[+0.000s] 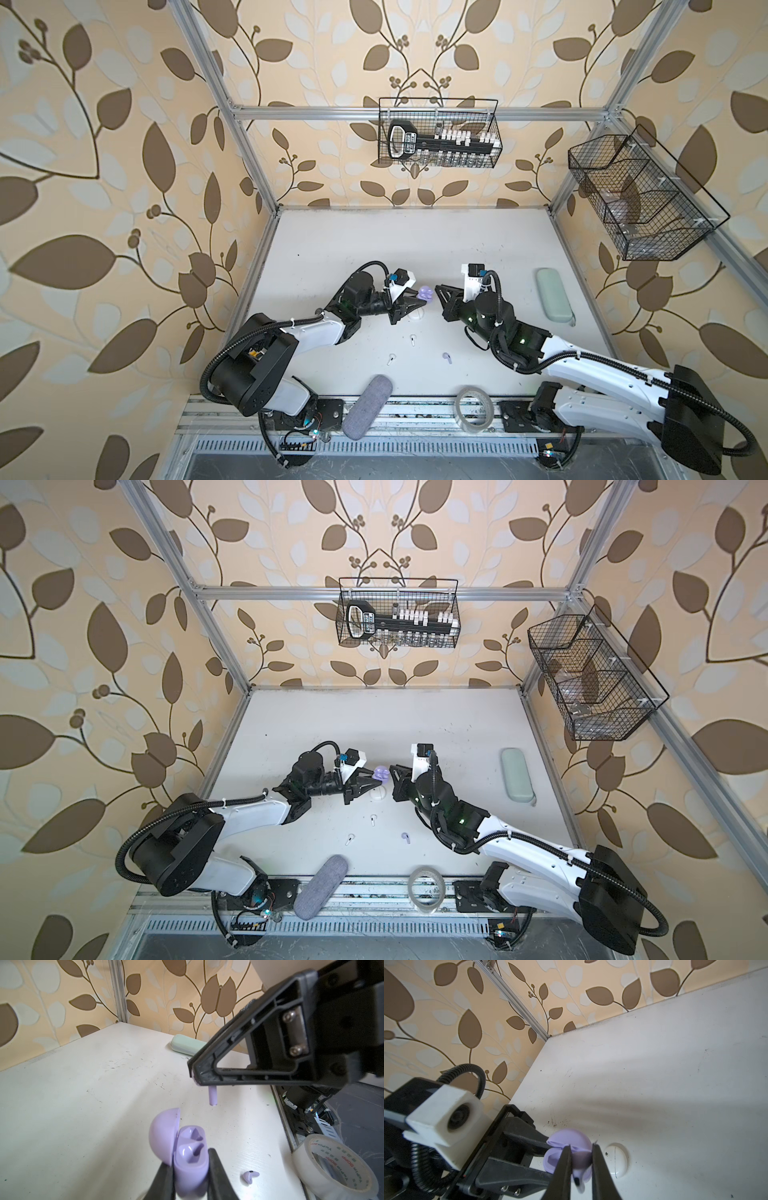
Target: Insert the wireless bluetooth earbuds into the charging case
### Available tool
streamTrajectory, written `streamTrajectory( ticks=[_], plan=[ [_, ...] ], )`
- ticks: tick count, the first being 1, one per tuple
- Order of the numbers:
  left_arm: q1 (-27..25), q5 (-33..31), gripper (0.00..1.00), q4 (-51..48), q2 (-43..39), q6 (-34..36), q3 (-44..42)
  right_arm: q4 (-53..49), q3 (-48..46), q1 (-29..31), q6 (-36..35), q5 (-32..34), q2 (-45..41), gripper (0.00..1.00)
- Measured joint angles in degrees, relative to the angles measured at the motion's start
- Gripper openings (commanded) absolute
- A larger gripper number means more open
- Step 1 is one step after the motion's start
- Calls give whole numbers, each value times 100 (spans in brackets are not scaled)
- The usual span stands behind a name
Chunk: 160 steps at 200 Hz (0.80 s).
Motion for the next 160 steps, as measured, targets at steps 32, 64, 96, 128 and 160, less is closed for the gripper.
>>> streamTrajectory(
  ticks=[32,64,96,128,160],
  plan=[
    [0,-4,0,0,0,0,0,146,-11,168,24,179,15,15],
    [2,-7,0,4,0,-2,0,293,-11,221,24,282,208,15],
    [2,-7,0,17,0,-4,0,393,-11,238,42,308,391,15],
    [4,-7,0,26,-11,-7,-2,498,-11,271,48,323,481,15],
    [4,-7,0,42,-11,-9,-2,597,-11,286,87,343,540,15]
  ],
)
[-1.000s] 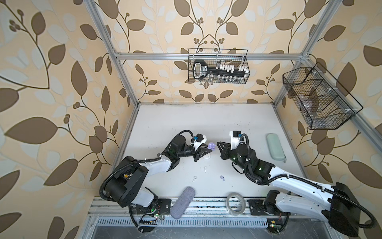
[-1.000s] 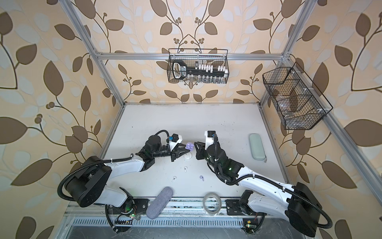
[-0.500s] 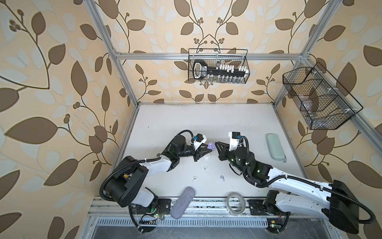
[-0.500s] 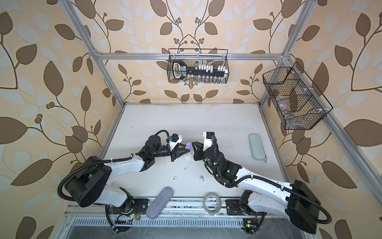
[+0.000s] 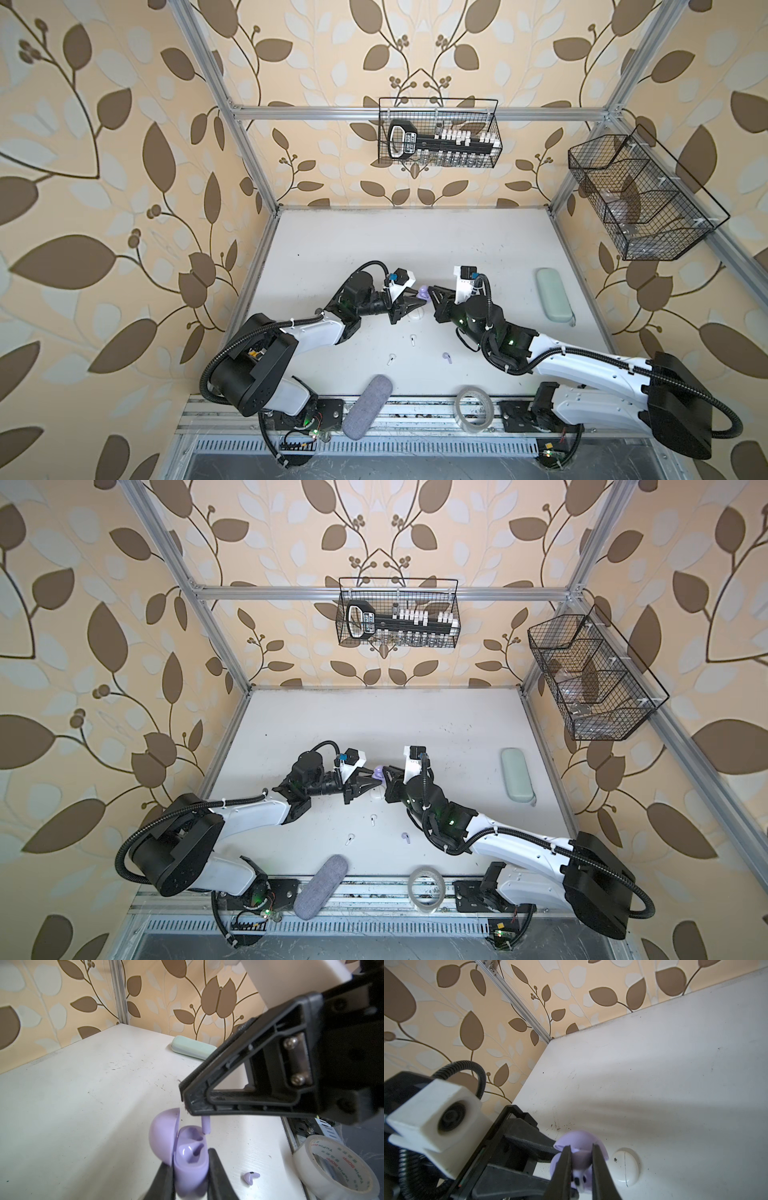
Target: Insert the wireless bluetooth earbuds into the charging case
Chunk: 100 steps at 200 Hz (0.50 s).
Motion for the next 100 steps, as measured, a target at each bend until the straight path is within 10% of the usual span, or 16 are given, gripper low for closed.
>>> streamTrajectory(
  ticks=[100],
  plan=[
    [7,2,0,70,0,-2,-68,17,2,9,-7,44,111,15]
  ],
)
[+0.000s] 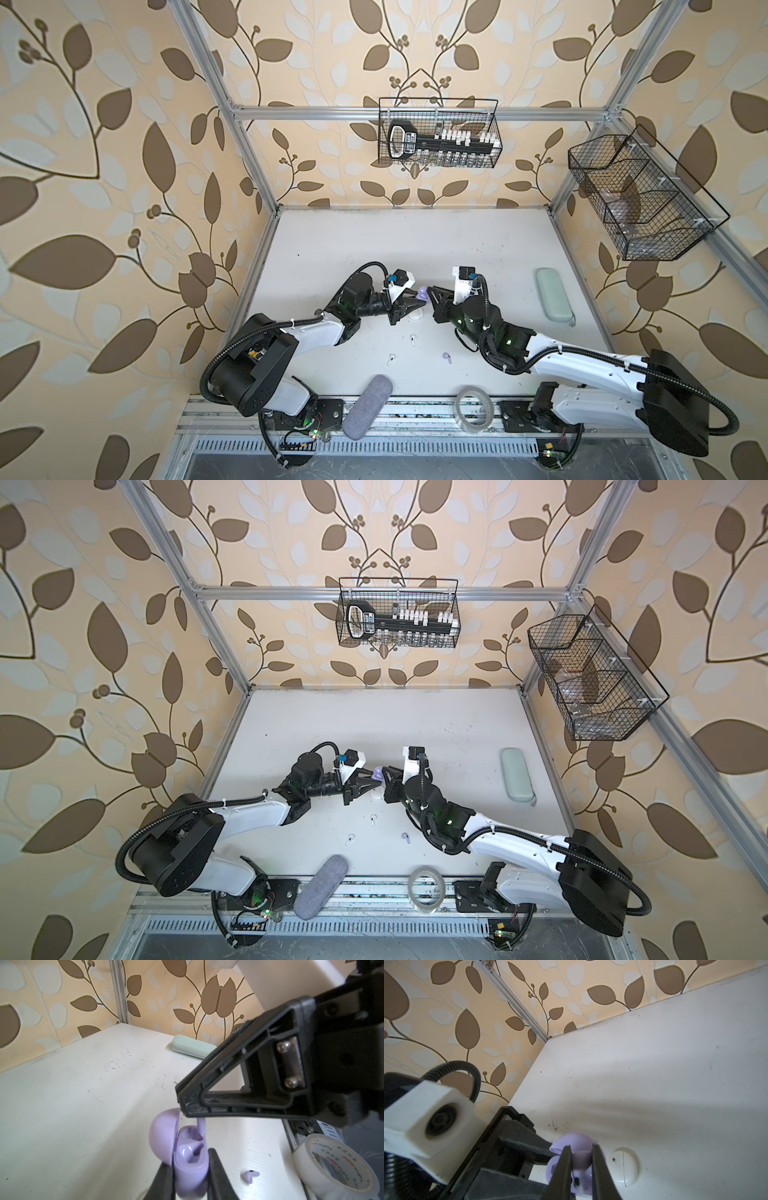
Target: Insert the wireless bluetooth earbuds into the charging case
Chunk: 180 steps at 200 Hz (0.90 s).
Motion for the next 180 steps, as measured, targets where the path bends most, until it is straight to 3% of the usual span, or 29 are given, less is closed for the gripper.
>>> streamTrajectory(
  ticks=[180],
  plan=[
    [4,-94,0,15,-15,-46,-11,133,94,0,0,-2,203,15]
  ],
)
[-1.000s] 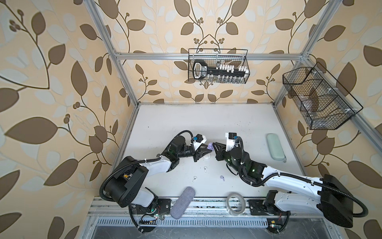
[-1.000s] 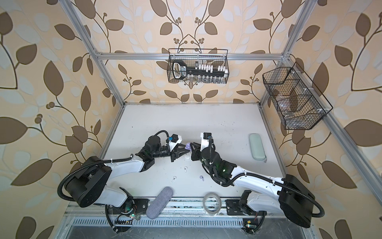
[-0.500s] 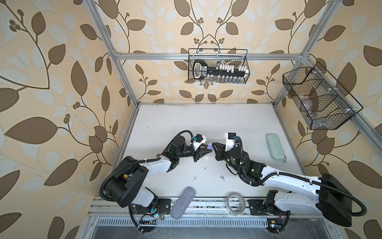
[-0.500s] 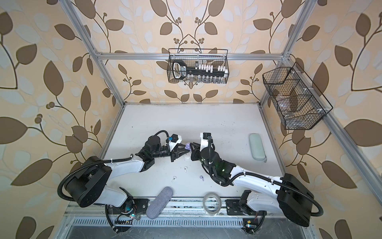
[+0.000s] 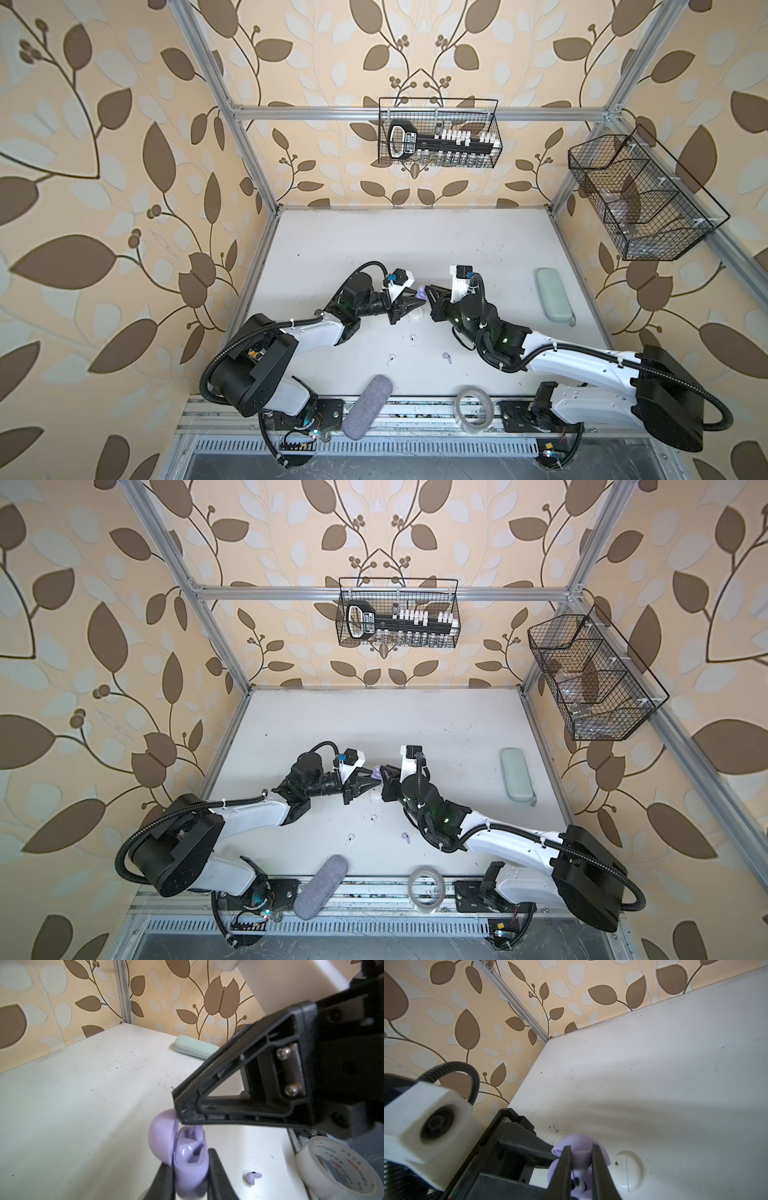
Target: Insert the wireless bluetooth earbuds into the charging case
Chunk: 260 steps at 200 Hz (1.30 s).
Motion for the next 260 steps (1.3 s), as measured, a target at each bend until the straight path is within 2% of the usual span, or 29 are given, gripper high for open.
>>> streamTrajectory(
  ticks=[260],
  plan=[
    [76,-111,0,181,-63,-83,-111,-17,48,42,105,-28,177,15]
  ],
)
